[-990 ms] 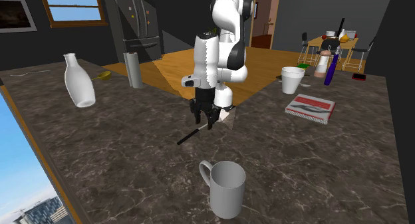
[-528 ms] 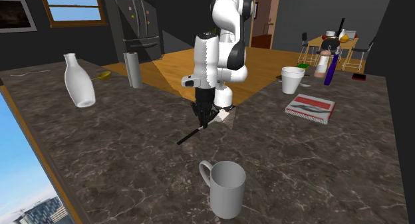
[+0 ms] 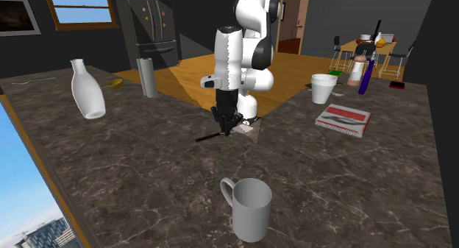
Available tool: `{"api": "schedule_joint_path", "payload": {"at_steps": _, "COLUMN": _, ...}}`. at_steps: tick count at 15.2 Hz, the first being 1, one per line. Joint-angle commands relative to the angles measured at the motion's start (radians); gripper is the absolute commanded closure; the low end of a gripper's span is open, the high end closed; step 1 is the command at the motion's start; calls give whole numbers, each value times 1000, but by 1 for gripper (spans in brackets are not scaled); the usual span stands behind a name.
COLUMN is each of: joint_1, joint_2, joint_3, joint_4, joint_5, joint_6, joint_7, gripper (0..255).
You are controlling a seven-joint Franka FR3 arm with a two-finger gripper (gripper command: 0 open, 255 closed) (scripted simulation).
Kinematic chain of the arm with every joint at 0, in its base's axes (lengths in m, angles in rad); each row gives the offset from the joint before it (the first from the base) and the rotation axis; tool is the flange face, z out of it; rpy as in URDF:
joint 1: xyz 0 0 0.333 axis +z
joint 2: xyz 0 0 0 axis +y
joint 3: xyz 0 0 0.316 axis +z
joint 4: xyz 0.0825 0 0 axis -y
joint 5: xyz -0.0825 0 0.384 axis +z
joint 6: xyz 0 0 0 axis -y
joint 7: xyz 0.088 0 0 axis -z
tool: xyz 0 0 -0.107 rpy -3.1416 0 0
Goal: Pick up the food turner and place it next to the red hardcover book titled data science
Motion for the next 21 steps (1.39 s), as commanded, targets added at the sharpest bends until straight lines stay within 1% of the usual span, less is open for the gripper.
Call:
{"api": "schedule_joint_path", "payload": {"at_steps": 1, "joint_1": -1, "joint_2": -14, "joint_3": -2, "joint_4": 16, "joint_5": 0, "joint_6": -31, "joint_7": -3, "gripper": 255}}
{"api": "schedule_joint_path", "payload": {"at_steps": 11, "joint_1": 0, "joint_2": -61, "joint_3": -6, "joint_4": 119, "joint_5": 0, "joint_6": -180, "joint_7": -7, "gripper": 255}}
{"api": "schedule_joint_path", "payload": {"at_steps": 16, "joint_1": 62, "joint_2": -89, "joint_3": 97, "joint_4": 105, "joint_5": 58, "joint_6": -196, "joint_7": 118, "gripper": 255}}
{"api": "schedule_joint_path", "payload": {"at_steps": 21, "joint_1": 122, "joint_2": -83, "joint_3": 204, "joint_4": 123, "joint_5": 116, "joint_6": -204, "joint_7": 244, "gripper": 255}}
